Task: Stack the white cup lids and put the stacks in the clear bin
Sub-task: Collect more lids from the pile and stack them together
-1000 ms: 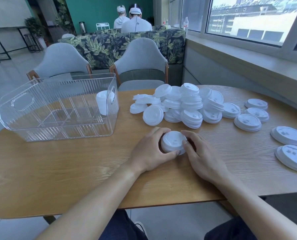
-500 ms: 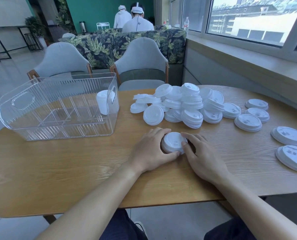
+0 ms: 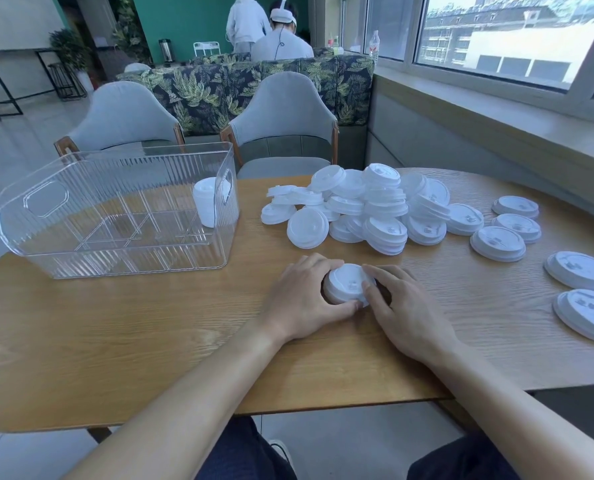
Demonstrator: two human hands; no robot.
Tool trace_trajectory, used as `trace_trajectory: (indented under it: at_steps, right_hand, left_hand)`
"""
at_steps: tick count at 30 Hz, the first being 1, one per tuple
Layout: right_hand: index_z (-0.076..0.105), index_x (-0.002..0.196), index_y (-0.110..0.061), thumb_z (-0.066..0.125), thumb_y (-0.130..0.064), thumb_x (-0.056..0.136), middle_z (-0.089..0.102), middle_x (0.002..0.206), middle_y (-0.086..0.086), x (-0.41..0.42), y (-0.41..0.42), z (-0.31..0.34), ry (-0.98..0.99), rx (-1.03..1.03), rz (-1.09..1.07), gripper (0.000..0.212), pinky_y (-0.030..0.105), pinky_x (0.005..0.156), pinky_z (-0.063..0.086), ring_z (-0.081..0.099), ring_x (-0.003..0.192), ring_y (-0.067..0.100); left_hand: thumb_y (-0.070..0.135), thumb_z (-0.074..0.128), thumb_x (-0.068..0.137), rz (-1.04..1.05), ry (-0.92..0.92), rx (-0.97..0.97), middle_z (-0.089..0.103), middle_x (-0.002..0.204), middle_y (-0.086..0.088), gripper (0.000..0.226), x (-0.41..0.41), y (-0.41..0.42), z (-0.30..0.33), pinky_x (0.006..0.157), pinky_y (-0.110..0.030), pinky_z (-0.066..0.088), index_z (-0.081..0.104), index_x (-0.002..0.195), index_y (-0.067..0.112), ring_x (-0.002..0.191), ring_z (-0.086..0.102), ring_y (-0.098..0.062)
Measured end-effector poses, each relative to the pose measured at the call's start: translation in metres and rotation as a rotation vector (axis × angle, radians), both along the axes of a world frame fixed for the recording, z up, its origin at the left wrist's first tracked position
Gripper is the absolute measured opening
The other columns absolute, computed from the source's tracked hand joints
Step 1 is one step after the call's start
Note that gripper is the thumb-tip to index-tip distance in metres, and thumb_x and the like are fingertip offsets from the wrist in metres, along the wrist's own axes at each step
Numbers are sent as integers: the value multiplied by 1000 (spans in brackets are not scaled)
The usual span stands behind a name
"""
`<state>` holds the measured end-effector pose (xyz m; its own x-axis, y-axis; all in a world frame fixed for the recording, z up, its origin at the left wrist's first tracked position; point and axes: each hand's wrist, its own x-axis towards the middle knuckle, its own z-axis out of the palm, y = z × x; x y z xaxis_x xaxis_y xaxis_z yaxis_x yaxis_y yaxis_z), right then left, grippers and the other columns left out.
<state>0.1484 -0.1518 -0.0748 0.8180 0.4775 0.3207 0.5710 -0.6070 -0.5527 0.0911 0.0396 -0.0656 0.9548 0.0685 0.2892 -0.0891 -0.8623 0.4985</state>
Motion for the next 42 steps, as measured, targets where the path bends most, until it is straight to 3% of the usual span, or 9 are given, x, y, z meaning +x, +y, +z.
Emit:
trace_trajectory:
  at_steps: [12,18,23,29,36,42]
  right_hand:
    - [57,138,-24,46,-43,102,58,136,-13,-2,-1,1,10,25,2,43,29,110,36,43,132,8]
    - [58,133,-27,44,-45,102,60,131,-16,-4,-2,2,21,47,-4,38,30,106,39,45,128,4]
    - [63,121,-31,41,-47,102,61,120,-22,-6,-3,4,25,53,-1,33,25,100,38,45,123,1]
    - [65,115,-27,42,-47,101,62,118,-17,-9,-2,1,-46,-25,7,34,27,100,40,47,121,5]
    - [67,111,-29,43,-49,98,61,119,-19,-12,0,2,-120,-79,35,34,28,99,43,50,121,6]
    - [64,108,-35,47,-49,98,56,115,-26,-12,4,0,-142,-104,73,24,26,95,44,50,117,2]
  left_hand:
    - [68,71,78,-1,-40,79,52,136,17,78,-3,-4,1,108,-30,38,52,142,27,126,46,-4]
    - [75,69,73,47,-53,80,56,132,20,84,-5,-4,2,103,-29,38,49,142,31,120,47,-5]
    - [72,71,70,101,-67,-82,56,129,22,77,-14,-2,2,101,-30,44,52,136,35,118,51,-5]
    - [49,84,74,155,-134,-288,56,120,23,65,-27,8,1,96,-22,47,55,130,36,109,56,3]
    - [50,76,71,178,-188,-364,57,125,22,64,-48,33,6,98,-22,46,52,129,41,116,54,5]
    - [52,75,72,182,-239,-379,58,131,22,67,-63,65,24,104,-22,44,55,134,35,122,53,2]
